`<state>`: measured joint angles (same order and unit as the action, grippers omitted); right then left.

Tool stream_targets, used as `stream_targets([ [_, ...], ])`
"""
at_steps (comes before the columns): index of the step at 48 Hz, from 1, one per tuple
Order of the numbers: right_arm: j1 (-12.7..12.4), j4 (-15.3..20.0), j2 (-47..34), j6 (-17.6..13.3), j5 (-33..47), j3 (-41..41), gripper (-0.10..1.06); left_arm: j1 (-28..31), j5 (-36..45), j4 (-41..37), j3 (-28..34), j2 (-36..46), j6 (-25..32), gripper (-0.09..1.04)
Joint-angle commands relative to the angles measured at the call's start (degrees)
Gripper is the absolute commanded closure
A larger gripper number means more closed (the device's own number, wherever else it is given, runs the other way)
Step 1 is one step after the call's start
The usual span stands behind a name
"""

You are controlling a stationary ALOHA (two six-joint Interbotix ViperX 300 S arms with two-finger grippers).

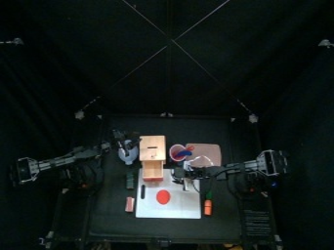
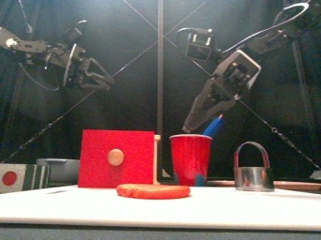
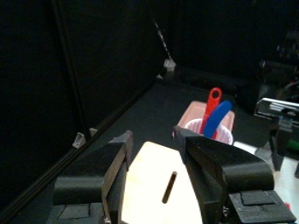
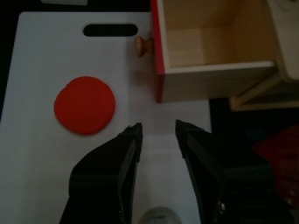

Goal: Get the cutter from the drawer then cut the dough then place the extra dough in the bowl
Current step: Shut the drawer

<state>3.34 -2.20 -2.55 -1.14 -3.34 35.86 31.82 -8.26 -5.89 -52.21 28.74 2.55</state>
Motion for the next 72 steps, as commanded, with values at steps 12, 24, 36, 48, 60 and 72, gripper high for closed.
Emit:
stream_targets([
  [12, 3.87, 2.02, -6.06, -0.26, -0.44, -9.40, 0.22, 7.03, 10.55, -12.83, 15.29, -18.54, -0.09, 0.14],
  [24, 3.52, 6.06, -11.34, 0.00, -0.88, -14.15, 0.23, 7.21, 18.90, -17.40, 27.07, -32.78, 0.09, 0.16],
  [36, 3.43, 4.57, -13.97, 0.18, -0.88, -17.58, 0.23, 6.68, 20.83, -17.23, 27.51, -34.19, 2.72, 0.37],
  [48, -0.35, -0.35, -16.88, 0.00, -1.05, -20.48, 0.23, 4.75, 20.65, -16.44, 25.75, -36.12, 2.99, 0.37],
  [60, -4.48, -3.16, -18.63, 0.09, -1.14, -22.59, 0.23, 4.39, 20.13, -16.52, 26.02, -37.62, 2.99, 0.37],
  [72, -8.26, -6.24, -18.90, 0.18, -1.14, -23.82, 0.23, 4.31, 19.60, -16.44, 26.02, -37.62, 2.99, 0.37],
])
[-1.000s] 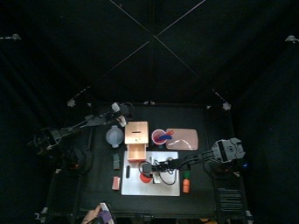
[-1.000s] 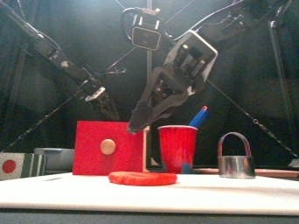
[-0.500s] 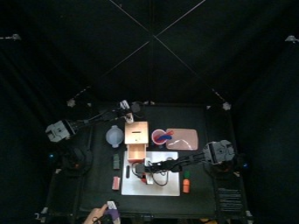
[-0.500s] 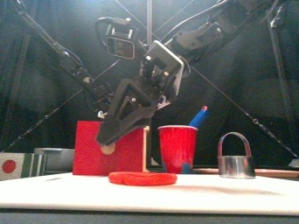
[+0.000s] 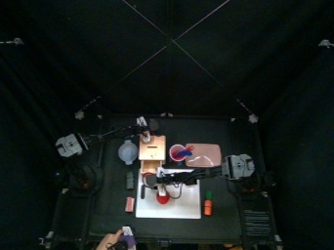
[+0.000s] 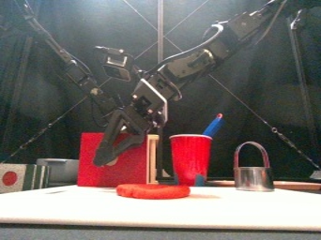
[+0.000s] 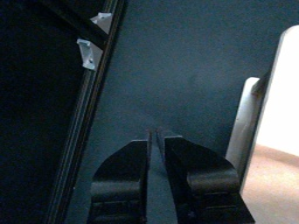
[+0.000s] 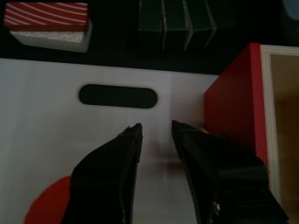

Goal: Get the cutter from the drawer then cut the dough then place the extra dough in the bowl
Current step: Shut the drawer

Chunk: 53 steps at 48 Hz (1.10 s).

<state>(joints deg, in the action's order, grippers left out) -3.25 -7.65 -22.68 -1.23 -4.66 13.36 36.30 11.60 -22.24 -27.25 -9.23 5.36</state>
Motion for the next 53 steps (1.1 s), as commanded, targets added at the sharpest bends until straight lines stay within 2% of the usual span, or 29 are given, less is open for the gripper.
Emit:
stream_targets([
  [1, -2.02, -1.14, 1.23, 0.18, 0.18, -1.32, 0.23, -0.18, -0.26, -0.09, 0.97, 0.35, 0.18, 0.37],
  [16, -6.59, -5.10, 1.14, 0.18, 0.18, -2.37, 0.23, -0.44, -0.26, 0.35, 0.97, 0.35, 0.09, 0.37],
  [23, -6.77, -5.36, 1.14, 0.18, 0.18, -3.08, 0.23, -0.44, -0.26, 0.44, 1.05, 0.35, 0.09, 0.37],
  [28, -5.80, -4.92, 1.93, -0.09, 0.09, -3.08, 0.23, -0.44, -0.26, 0.44, 1.23, 1.05, 0.00, 0.37],
  [35, -0.44, -2.90, 4.04, -0.09, -1.23, -2.90, 0.23, -0.18, 0.00, 0.44, 2.64, 2.72, -0.35, 0.37],
  [41, 2.37, -0.35, 7.21, 0.00, -3.87, -2.02, 0.23, -0.18, -0.18, 0.62, 3.69, 4.66, -0.26, 0.37],
  [53, 3.25, 1.58, 19.69, -0.09, -11.16, 8.09, 0.23, -0.44, -1.41, 3.43, 2.90, 9.84, -0.44, 0.37],
])
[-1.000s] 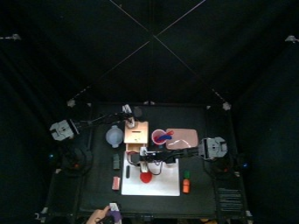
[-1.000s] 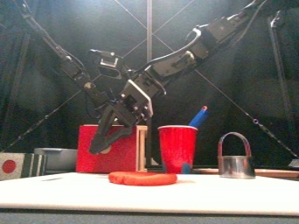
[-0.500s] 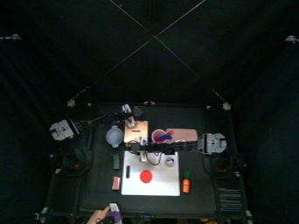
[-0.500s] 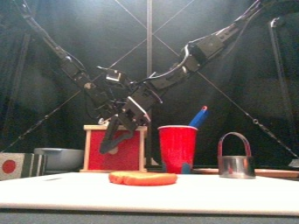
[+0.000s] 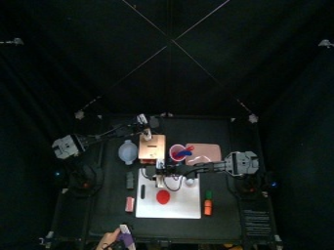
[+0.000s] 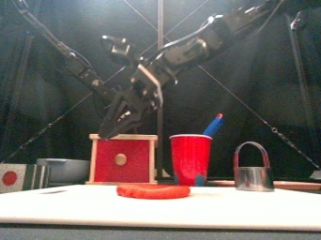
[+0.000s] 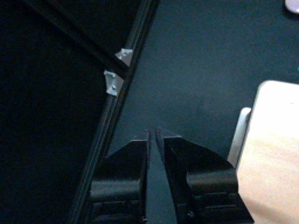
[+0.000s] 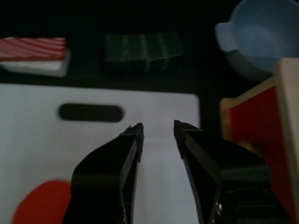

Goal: Get the cutter from the drawer then cut the dough then place the extra dough in the bowl
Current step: Shut the drawer

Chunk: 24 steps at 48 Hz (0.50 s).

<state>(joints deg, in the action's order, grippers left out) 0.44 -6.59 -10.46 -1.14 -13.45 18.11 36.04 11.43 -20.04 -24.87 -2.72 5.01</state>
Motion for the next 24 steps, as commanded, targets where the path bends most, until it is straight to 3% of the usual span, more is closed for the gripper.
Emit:
stream_targets([
  [1, -0.44, 0.62, 8.35, -0.18, -3.08, 4.22, 0.23, -0.53, -1.85, 1.58, -0.09, 4.04, -0.09, 0.37],
  [12, -0.79, 7.12, 22.32, -0.18, -14.94, 14.06, 0.23, -8.88, -14.68, 7.38, -10.46, 10.72, 0.00, 0.37],
  [24, -0.70, 5.10, 27.95, -0.09, -15.64, 25.31, 0.23, -17.67, -33.49, 13.97, -23.29, 18.63, 0.09, 0.37],
])
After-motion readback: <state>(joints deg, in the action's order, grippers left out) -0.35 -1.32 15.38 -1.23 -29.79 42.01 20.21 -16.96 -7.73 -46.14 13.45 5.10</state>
